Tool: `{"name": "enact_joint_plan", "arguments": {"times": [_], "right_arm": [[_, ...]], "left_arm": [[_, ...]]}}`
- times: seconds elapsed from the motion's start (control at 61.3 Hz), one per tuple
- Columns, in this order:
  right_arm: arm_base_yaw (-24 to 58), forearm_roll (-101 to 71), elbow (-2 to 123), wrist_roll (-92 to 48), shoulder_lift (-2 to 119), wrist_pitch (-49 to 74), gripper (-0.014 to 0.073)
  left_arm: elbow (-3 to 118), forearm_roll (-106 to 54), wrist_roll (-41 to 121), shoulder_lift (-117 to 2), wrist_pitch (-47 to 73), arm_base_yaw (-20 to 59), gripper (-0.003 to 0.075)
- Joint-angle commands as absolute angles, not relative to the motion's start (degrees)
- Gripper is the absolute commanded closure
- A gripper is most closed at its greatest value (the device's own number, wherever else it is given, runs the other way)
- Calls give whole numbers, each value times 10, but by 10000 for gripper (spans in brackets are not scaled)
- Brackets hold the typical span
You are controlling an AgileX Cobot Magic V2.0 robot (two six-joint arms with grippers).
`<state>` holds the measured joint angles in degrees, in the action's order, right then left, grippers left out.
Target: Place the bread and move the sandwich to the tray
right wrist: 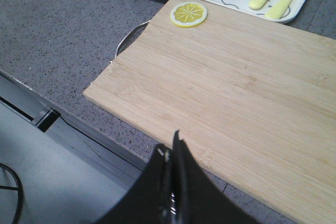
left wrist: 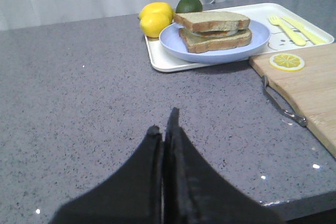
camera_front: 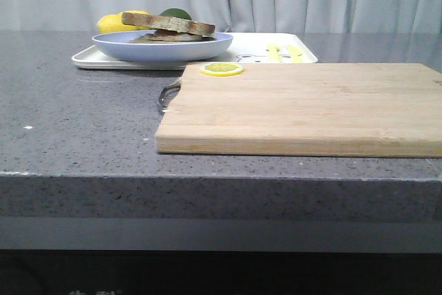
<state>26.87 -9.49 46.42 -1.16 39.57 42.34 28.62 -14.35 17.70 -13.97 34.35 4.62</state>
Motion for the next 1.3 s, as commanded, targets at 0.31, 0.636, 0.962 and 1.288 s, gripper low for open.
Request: {"name": "enact_joint_plan", "arguments": {"times": [0.31,0.636,0.962,1.288], "right_arm": [[269,-94,480,-14,394,389,661],[269,-94,480,-14,394,389,661],[269,-94,480,-14,394,391,661],[269,-94,480,-14,394,391,661]], "left_arm": [[110,-6,-74,-15,146,45,741],[-3,-6,-74,16,-10,45,741],[-3,-6,-74,16,-59,45,741],[-3,-6,-74,16,-60,45,741]]}}
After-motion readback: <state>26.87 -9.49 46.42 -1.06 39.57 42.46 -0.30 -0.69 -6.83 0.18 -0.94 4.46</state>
